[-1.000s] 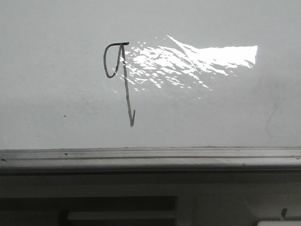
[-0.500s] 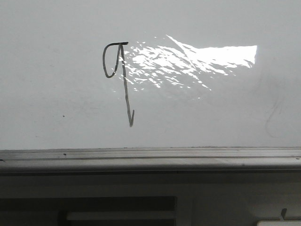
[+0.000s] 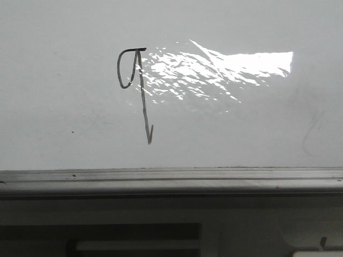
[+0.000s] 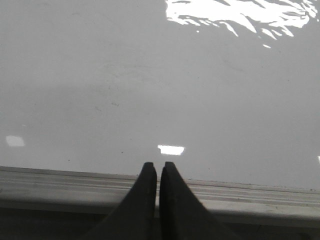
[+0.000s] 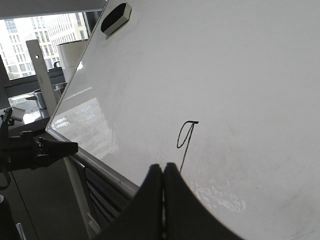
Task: Write number 9 on whiteboard
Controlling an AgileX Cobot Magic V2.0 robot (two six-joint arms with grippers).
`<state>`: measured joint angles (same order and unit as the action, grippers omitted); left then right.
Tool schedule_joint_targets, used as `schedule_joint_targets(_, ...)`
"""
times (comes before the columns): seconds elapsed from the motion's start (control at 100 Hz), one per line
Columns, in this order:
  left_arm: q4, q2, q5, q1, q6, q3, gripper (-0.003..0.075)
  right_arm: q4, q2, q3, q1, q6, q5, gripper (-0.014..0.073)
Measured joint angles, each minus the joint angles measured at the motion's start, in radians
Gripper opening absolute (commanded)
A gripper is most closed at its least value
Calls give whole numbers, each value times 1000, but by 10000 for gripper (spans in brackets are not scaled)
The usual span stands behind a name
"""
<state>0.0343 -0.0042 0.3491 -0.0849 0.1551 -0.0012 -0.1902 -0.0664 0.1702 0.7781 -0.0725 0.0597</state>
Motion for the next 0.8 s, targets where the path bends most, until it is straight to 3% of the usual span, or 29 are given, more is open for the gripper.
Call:
schedule_joint_targets(0.2,0,0,0,0,0,0,-20,50,0,-3,-22,-44,-1,-65)
schedule_joint_targets(0.52,0,0,0,0,0,0,-20,127,0,-3,-364,-102,-5,-65)
schedule_joint_targets(0.8,0,0,0,0,0,0,-20,132,61,-118,-551,-75,-50,-65)
